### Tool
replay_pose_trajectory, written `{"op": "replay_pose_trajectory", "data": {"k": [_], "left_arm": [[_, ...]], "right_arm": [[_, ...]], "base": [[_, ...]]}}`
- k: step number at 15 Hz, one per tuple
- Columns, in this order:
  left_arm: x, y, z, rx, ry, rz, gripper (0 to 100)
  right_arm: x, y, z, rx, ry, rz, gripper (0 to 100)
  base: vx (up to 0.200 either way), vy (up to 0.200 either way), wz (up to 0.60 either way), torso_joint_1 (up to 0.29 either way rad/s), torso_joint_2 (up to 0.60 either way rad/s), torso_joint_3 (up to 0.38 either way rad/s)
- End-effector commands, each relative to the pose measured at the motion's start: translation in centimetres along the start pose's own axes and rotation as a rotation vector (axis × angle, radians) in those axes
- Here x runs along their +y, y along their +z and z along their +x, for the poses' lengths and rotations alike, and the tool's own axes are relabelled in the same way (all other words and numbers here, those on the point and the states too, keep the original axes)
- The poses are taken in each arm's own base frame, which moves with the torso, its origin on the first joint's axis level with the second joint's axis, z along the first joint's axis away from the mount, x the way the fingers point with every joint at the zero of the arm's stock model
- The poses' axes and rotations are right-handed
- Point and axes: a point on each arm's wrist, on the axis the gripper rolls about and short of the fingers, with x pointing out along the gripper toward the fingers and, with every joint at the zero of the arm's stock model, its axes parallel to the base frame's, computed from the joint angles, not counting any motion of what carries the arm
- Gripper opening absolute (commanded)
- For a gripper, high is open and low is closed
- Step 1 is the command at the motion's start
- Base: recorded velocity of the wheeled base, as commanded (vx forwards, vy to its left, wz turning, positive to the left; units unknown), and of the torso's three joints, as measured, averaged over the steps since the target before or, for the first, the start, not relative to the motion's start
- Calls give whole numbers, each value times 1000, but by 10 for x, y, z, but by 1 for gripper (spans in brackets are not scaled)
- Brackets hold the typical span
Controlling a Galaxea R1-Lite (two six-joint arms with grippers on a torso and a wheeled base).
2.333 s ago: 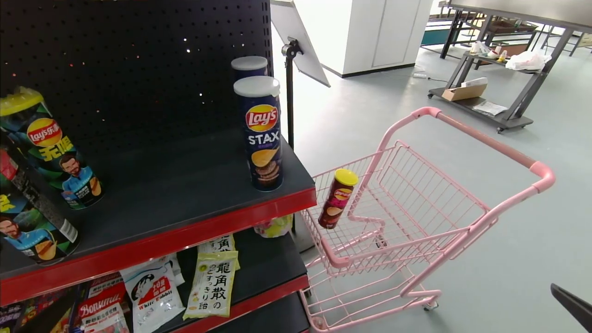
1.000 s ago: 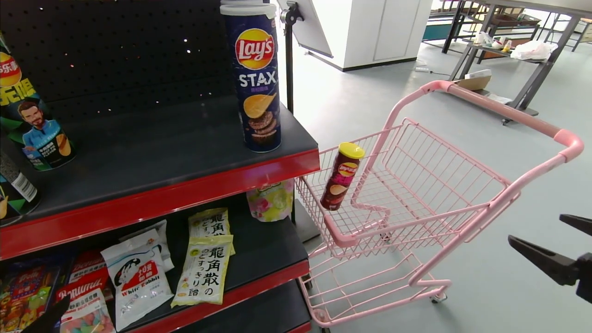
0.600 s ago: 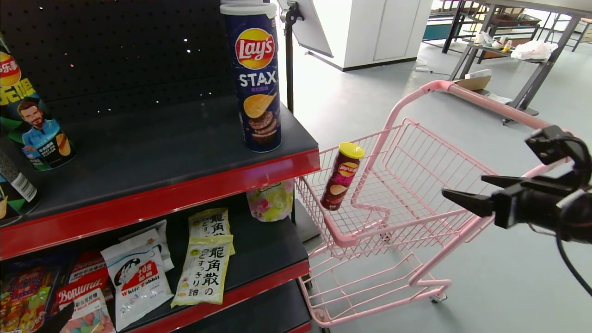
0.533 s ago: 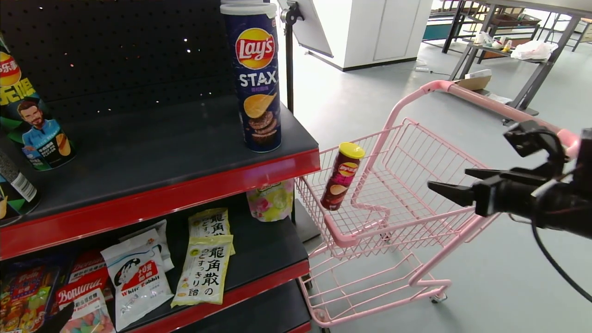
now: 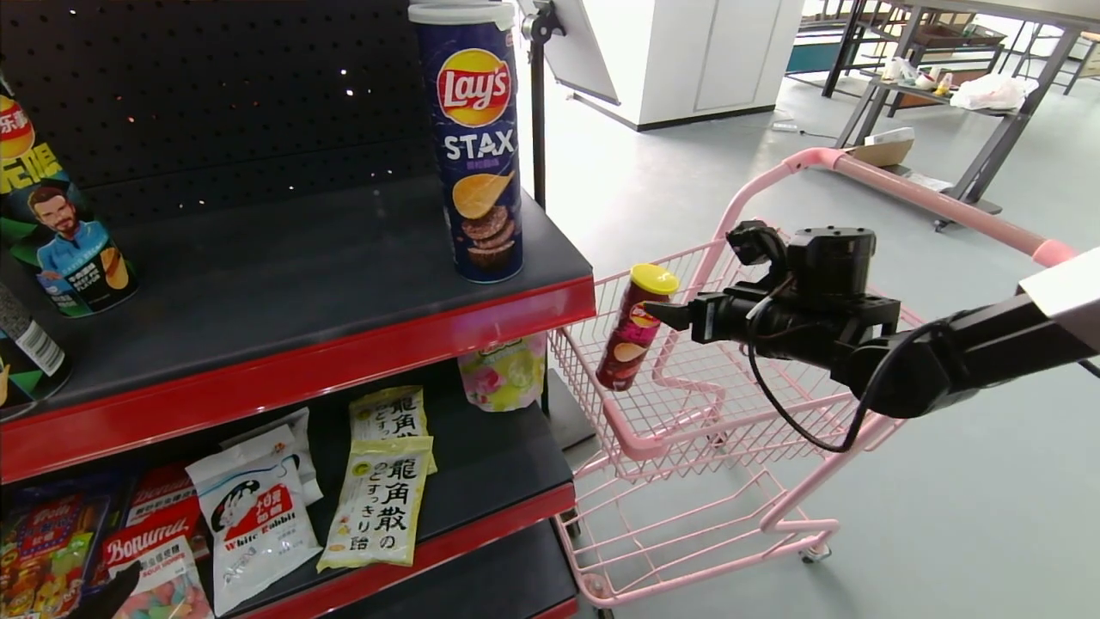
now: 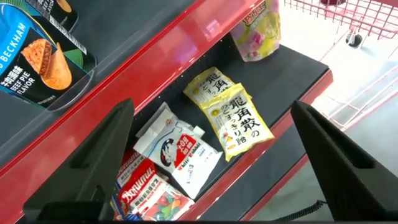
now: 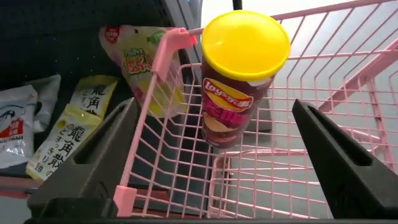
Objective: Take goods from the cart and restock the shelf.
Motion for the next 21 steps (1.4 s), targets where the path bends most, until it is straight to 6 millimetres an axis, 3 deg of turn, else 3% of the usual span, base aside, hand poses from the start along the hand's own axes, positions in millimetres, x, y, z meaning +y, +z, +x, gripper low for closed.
{"op": "replay_pose_trajectory", "data": {"k": [1,3,9,15,21], "left_arm": [[0,0,1,5,0,1,100],[0,0,1,8,-1,1,100],[1,2,1,1,5,0,100],[1,1,1,3,5,3,100],[1,2,0,0,8,3,100]], "right_arm": [[-3,-21,20,51,-8,13,100],[-3,-22,23,50,-16,42,100],[-14,-32,61,32,-51,55,100],[-18,-41,80,25,-60,120,100],[-26,-47,111,-21,-96,133,100]], "base": [[0,0,0,0,0,0],[0,0,0,0,0,0],[0,0,0,0,0,0],[0,0,0,0,0,0],[0,0,0,0,0,0]]}}
